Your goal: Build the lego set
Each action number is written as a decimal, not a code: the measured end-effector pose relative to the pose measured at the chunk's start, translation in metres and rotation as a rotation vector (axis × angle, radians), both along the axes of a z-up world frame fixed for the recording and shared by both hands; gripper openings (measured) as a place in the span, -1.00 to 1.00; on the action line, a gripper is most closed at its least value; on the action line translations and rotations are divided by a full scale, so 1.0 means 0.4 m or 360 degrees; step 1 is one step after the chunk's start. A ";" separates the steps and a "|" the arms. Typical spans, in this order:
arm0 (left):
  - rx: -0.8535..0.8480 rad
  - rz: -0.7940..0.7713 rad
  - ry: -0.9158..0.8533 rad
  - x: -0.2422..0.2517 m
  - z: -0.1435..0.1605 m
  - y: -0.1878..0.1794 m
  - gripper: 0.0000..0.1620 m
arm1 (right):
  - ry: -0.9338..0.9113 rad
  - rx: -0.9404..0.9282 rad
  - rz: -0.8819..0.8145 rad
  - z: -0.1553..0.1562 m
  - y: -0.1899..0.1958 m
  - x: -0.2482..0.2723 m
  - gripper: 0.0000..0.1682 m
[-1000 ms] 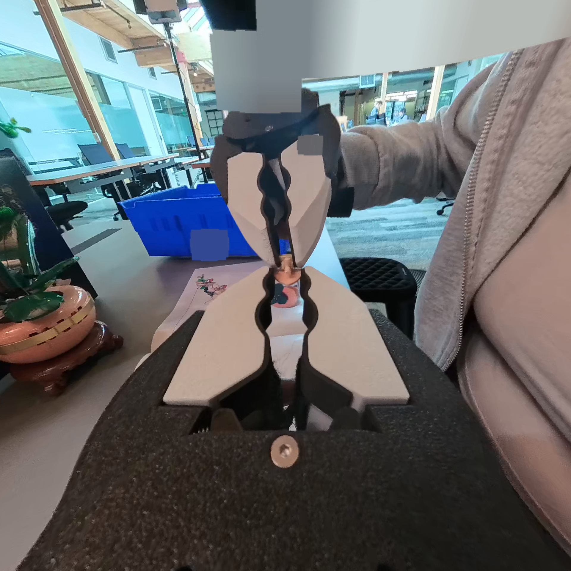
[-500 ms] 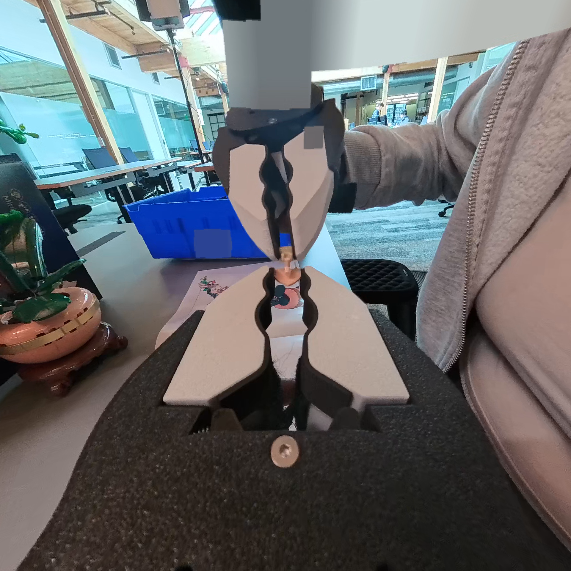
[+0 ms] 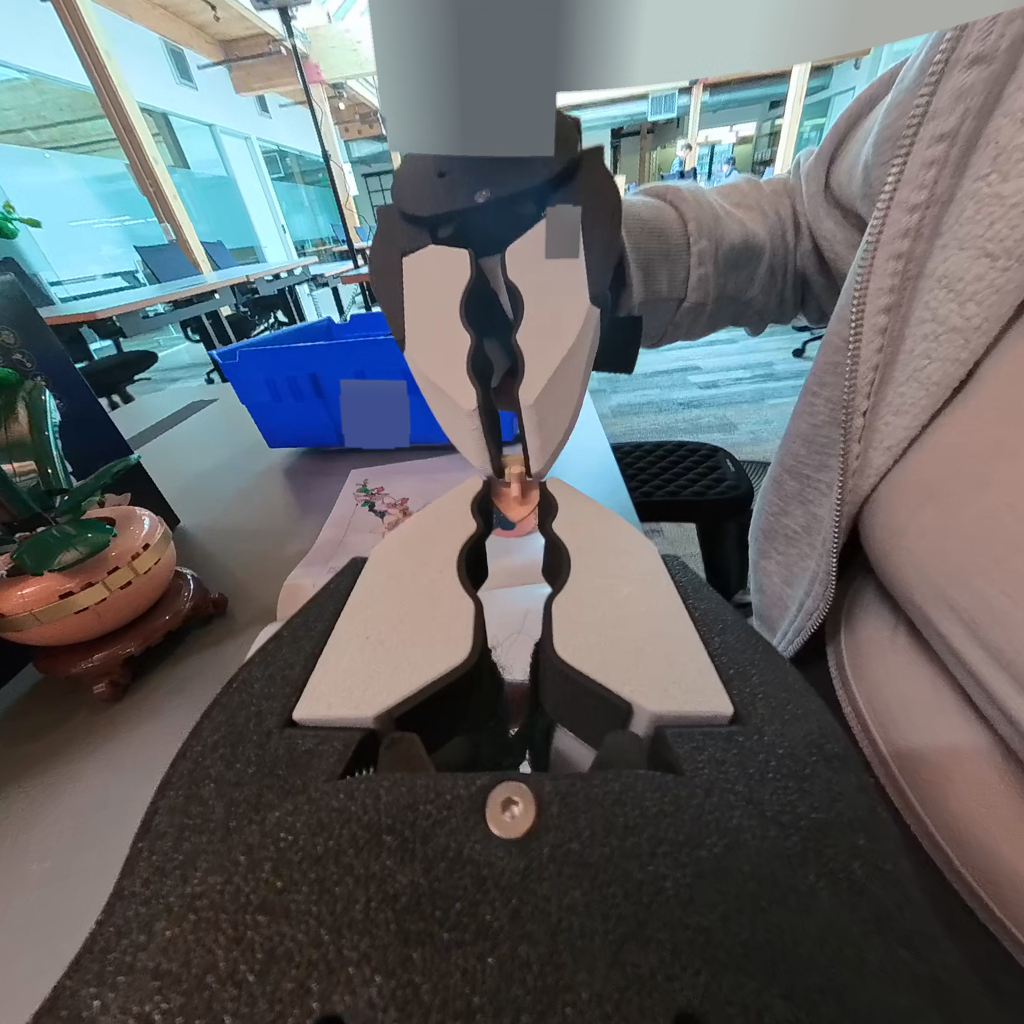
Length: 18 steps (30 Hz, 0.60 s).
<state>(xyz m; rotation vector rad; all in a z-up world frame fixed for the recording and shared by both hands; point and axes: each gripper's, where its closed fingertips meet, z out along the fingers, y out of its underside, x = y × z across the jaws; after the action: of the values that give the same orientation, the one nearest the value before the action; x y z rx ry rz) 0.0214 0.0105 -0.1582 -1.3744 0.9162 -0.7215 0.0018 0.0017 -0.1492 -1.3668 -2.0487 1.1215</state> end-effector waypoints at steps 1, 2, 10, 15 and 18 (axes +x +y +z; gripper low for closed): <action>-0.0014 0.0000 0.0030 0.000 -0.007 0.000 -0.82 | -0.0021 0.0029 0.0003 -0.007 0.000 0.003 -0.92; -0.0029 0.0002 0.0053 0.000 -0.013 0.000 -0.82 | -0.0033 0.0051 0.0002 -0.011 0.001 0.004 -0.91; -0.0143 -0.0068 0.0158 0.011 -0.052 -0.010 -0.82 | -0.0097 0.0171 0.0070 -0.051 -0.003 0.015 -0.91; -0.0165 -0.0067 0.0240 0.014 -0.071 -0.010 -0.82 | -0.0130 0.0253 0.0097 -0.070 -0.004 0.021 -0.91; -0.0178 -0.0045 0.0250 0.014 -0.076 -0.005 -0.82 | -0.0154 0.0275 0.0062 -0.072 0.000 0.021 -0.91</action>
<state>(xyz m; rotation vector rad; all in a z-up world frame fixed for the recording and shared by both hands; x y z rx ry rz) 0.0269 0.0087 -0.1885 -1.5364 1.0333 -0.7017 0.0101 0.0017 -0.1782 -1.3243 -2.1930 0.8859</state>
